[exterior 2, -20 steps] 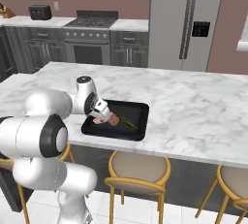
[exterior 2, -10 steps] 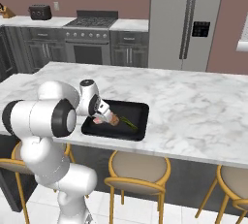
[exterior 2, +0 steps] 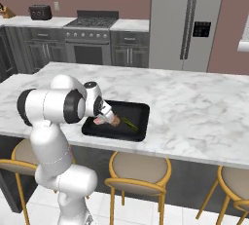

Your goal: Create a steak meal by picking up the steak and asparagus from the tray and placing them on the plate. Leave the onion on the tray.

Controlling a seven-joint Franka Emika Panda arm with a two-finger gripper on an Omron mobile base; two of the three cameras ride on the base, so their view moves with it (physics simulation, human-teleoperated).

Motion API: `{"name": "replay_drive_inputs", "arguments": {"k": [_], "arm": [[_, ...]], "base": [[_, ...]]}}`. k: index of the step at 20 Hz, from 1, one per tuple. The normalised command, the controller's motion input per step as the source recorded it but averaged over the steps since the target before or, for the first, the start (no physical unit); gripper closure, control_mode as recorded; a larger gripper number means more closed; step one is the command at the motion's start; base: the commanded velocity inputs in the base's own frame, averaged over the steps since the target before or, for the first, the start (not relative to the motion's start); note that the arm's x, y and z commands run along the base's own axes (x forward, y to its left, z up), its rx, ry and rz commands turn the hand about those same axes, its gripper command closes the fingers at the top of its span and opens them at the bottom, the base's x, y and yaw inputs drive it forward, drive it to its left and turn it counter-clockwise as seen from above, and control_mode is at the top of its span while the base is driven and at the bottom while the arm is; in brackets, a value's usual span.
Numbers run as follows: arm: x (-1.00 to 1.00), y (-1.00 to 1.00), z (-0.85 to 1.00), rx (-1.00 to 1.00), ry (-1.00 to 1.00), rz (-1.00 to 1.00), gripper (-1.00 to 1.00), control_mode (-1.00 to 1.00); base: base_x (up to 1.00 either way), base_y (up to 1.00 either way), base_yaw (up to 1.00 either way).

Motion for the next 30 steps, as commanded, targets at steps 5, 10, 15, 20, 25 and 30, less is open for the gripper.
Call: {"name": "replay_drive_inputs", "arguments": {"k": [5, 10, 15, 20, 25, 30], "arm": [[0.29, 0.0, -0.35, 0.0, 0.0, -0.03, 1.0, -1.0], [0.02, 0.0, -0.54, 0.0, 0.0, 0.0, 1.0, -1.0], [-0.07, -0.15, -0.3, 0.06, -0.07, 0.0, 1.0, -1.0], [-0.48, -0.31, 0.42, 0.11, -0.17, 0.01, 1.0, -1.0], [-0.46, 0.01, 0.61, 0.03, -0.23, 0.06, 1.0, -1.0], [-0.22, 0.48, 0.49, 0.0, -0.05, 0.12, 1.0, -1.0]], "base": [[0.0, 0.0, 0.0], [0.0, 0.0, 0.0], [0.0, 0.0, 0.0], [0.0, 0.0, 0.0], [0.0, 0.0, 0.0], [0.0, 0.0, 0.0]]}}
